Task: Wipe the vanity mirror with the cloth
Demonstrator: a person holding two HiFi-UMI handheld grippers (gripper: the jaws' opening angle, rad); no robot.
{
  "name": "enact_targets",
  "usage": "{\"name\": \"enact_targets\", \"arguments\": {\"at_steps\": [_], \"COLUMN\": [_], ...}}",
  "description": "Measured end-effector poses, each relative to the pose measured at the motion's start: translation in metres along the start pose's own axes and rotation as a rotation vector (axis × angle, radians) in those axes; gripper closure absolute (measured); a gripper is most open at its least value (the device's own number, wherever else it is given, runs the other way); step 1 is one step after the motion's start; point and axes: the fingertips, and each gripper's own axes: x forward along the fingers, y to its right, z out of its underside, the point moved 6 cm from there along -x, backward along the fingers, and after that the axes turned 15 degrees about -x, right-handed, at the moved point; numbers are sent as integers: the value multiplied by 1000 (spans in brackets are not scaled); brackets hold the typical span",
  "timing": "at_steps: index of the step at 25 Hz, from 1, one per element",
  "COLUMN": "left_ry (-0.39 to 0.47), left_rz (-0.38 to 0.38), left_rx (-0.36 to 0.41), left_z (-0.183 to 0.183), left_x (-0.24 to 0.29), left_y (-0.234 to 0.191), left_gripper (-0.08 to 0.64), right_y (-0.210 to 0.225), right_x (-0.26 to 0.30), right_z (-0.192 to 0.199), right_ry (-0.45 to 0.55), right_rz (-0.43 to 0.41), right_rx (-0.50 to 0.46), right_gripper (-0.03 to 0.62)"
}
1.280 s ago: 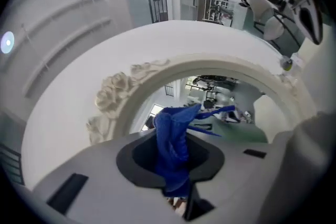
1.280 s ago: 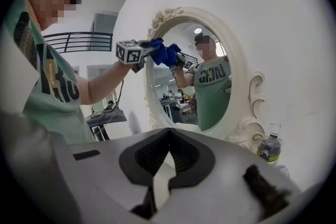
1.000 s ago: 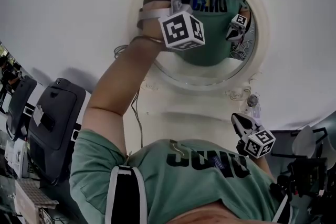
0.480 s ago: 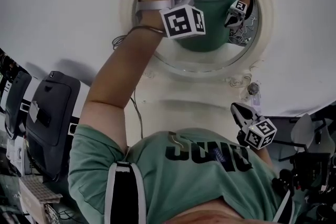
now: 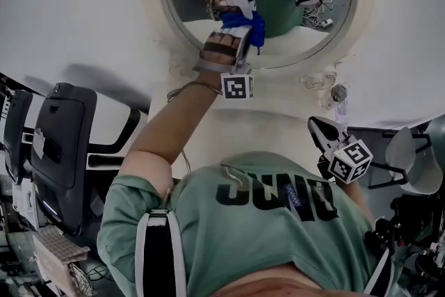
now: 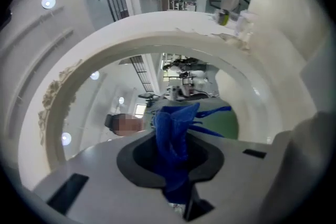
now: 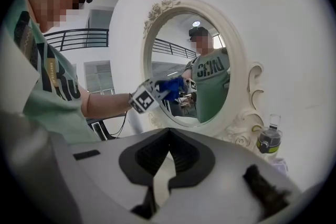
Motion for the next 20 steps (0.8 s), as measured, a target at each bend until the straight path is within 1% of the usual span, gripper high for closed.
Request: {"name": "enact_targets", "arguments": {"at_steps": [3, 5, 7, 8, 10, 12, 14, 15, 17, 18, 19, 20], "left_ry": [-62, -91, -136, -154, -162, -145, -157, -174, -208, -224, -228, -215], "left_rz": [158, 244, 337, 361, 361, 359, 377, 400, 465, 486, 485, 462], "left_rx": [53, 66, 40, 22, 6, -5, -21, -39, -99, -131, -157, -182], "left_z": [30, 45, 59, 63, 64, 61, 60, 60, 57, 55, 51, 43], "left_x": [-10, -15, -19, -20, -21, -20, -19, -19, -20, -20, -21, -22], "left_y": [77, 118, 153, 161, 159, 153, 156, 159, 156, 151, 141, 124], "left_gripper": [483, 483, 483, 488, 488, 488, 488, 488, 486, 485, 482, 482], "right_y": [0, 0, 1, 1, 2, 3, 3, 2, 1, 1, 1, 2], "right_x": [-2, -4, -4, -4, -4, -4, -3, -2, -1, -2, -2, -3], "right_z": [2, 3, 3, 4, 4, 3, 1, 0, -4, -5, -6, -6], "right_ry": [-14, -20, -24, -25, -26, -23, -16, -11, -3, 2, 8, 13], "right_rz": [5, 9, 14, 15, 17, 21, 19, 14, 4, 3, 6, 11], "right_rx": [3, 4, 4, 3, 3, 5, 2, -3, -18, -24, -27, -25], "right_gripper": [584, 584, 584, 584, 584, 584, 584, 584, 584, 584, 584, 584]}}
